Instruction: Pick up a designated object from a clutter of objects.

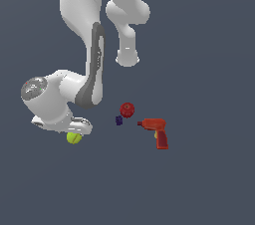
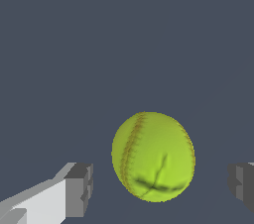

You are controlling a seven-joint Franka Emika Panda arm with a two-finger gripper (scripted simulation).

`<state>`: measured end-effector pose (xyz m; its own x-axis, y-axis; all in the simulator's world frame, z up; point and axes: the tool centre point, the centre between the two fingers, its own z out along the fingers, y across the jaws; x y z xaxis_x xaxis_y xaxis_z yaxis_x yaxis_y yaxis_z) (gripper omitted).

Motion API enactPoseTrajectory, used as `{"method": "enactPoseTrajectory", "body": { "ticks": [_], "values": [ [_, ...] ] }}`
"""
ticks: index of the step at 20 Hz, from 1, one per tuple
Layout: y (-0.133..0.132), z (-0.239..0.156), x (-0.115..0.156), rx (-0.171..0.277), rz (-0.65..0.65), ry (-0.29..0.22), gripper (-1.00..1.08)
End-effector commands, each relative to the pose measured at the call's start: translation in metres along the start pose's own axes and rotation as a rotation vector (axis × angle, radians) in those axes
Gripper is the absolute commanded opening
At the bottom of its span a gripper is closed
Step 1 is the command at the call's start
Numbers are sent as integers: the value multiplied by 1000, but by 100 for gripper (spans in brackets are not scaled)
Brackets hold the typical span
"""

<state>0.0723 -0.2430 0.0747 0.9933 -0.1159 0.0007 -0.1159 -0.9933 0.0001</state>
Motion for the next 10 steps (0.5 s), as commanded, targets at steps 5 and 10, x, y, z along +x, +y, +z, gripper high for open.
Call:
{"method": "enactPoseTrajectory", "body": {
  "ticks": [5, 10],
  "values": [
    [0, 31, -1, 0, 0, -1, 100],
    [0, 33, 0, 0, 0, -1, -100]
  ]
}}
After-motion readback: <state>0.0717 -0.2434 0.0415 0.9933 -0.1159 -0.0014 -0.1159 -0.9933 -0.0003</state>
